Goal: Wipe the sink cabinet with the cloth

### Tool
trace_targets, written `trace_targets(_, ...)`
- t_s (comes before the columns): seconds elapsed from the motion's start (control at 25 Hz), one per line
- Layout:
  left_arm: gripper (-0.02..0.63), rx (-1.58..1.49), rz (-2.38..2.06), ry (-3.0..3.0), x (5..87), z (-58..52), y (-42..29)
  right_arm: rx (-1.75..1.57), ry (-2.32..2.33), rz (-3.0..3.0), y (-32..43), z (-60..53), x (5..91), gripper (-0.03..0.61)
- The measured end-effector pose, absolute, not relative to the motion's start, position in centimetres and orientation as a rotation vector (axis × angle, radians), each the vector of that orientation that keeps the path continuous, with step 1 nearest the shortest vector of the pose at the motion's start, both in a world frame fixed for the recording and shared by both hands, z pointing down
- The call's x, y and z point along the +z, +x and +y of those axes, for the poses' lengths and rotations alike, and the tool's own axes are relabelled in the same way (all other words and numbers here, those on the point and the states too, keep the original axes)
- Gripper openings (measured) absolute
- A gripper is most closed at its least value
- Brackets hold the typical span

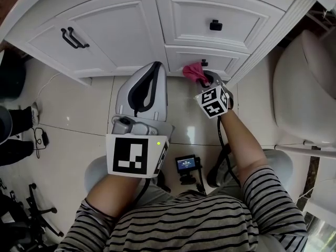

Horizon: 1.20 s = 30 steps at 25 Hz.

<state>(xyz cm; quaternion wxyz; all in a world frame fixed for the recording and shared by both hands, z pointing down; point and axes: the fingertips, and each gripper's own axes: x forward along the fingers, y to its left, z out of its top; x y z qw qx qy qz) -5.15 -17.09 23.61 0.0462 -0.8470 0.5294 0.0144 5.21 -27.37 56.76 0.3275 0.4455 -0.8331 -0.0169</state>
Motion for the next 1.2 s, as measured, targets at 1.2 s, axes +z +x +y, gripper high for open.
trace_targets(1.2,-0.009,0.078,1.619,-2.606,23.2,-16.9,-5.5,0.425,1.920,-2.056,18.5,-25.1,54.6,0.066)
